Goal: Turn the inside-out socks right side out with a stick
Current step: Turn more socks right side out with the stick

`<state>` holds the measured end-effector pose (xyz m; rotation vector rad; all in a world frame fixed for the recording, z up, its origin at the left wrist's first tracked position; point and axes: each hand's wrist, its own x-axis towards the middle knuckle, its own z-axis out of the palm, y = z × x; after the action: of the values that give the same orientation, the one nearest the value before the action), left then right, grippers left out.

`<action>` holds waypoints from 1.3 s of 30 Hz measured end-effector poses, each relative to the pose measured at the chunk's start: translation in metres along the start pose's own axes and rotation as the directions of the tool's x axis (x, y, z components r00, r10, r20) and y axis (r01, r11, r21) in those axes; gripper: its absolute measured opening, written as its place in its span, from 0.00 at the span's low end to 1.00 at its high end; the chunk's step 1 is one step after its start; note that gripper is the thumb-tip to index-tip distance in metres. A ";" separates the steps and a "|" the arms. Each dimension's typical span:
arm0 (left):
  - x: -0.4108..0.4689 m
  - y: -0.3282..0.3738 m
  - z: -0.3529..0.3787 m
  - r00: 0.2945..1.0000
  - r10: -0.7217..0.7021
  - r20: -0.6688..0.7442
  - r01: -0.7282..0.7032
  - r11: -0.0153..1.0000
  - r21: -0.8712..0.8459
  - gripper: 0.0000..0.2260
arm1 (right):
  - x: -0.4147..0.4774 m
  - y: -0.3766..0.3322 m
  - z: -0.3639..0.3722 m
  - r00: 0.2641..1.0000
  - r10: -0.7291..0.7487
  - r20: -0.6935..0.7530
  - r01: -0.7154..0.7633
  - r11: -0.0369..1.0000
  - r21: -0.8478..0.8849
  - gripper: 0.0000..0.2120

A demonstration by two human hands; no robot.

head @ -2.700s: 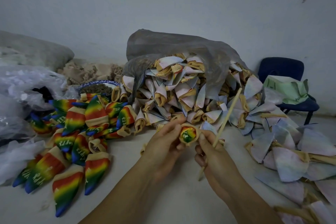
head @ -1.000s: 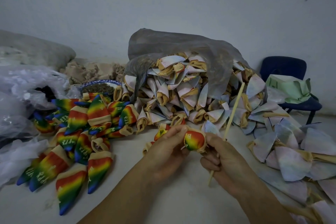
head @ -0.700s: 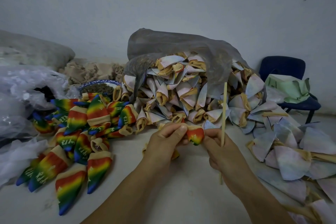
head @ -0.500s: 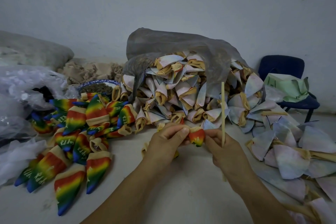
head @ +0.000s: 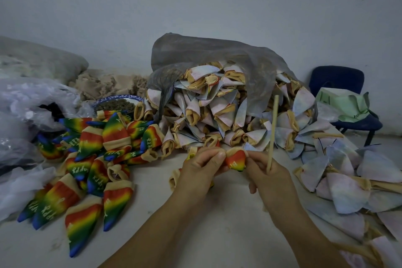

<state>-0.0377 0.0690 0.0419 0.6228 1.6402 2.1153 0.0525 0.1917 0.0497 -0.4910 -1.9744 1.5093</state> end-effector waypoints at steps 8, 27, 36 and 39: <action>0.005 0.005 0.002 0.984 -0.167 0.065 0.178 0.874 -0.452 0.08 | 0.006 -0.002 0.005 0.924 0.270 0.271 -0.382 0.613 0.692 0.05; 0.003 0.012 -0.009 0.965 -0.176 0.196 0.259 0.773 -0.579 0.13 | 0.005 0.002 -0.001 0.955 0.260 0.139 -0.295 0.872 0.391 0.05; 0.019 0.002 -0.034 0.880 0.401 -0.255 -0.135 0.725 0.675 0.07 | 0.027 0.027 -0.030 0.978 -0.140 -0.153 0.028 0.819 -0.574 0.06; 0.024 -0.013 -0.040 0.893 0.441 -0.087 -0.131 0.441 0.888 0.06 | 0.024 0.038 -0.028 0.999 -0.012 0.043 0.040 0.658 -0.752 0.13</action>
<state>-0.0798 0.0531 0.0236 0.9408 3.0293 1.4306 0.0510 0.2379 0.0237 -0.7636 -2.5822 0.5871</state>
